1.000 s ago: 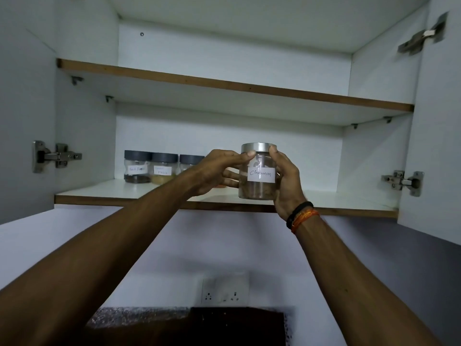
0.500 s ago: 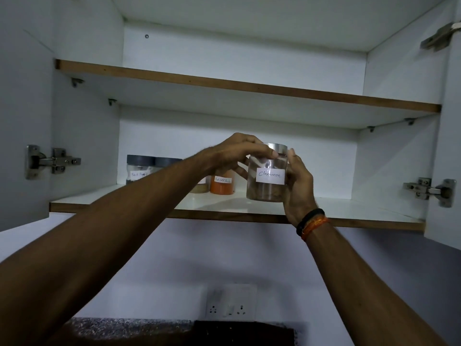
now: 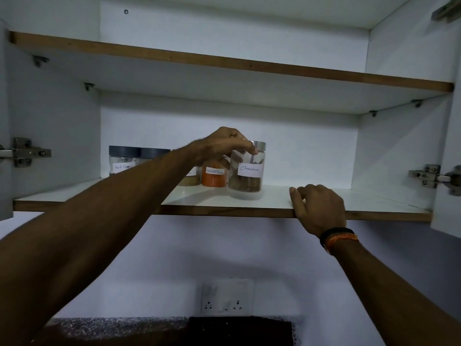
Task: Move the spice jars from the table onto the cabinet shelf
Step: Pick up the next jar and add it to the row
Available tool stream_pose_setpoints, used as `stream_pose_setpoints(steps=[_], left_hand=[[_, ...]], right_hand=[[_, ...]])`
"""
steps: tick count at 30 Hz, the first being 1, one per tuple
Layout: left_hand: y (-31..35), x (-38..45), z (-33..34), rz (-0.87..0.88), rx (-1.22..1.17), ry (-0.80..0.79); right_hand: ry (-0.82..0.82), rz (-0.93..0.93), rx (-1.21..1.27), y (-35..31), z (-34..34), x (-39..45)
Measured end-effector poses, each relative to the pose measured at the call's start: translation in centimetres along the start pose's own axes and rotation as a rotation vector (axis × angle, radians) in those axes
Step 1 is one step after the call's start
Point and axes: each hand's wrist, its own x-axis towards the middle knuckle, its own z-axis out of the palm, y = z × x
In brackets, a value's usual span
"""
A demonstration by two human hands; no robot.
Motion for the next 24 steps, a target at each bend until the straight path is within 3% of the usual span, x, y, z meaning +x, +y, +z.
stream_pose_setpoints(steps=[12, 17, 24], left_hand=[[-3.1, 3.1, 0.9, -0.086, 0.003, -0.045], [-2.3, 4.4, 0.0, 0.212, 0.489, -0.014], [-1.5, 6.5, -0.6, 0.241, 0.760, -0.063]], right_hand=[[0.136, 0.072, 0.051, 0.4, 1.1, -0.3], [0.175, 0.076, 0.068, 0.5, 1.3, -0.3], [0.206, 0.068, 0.092, 0.5, 1.4, -0.3]])
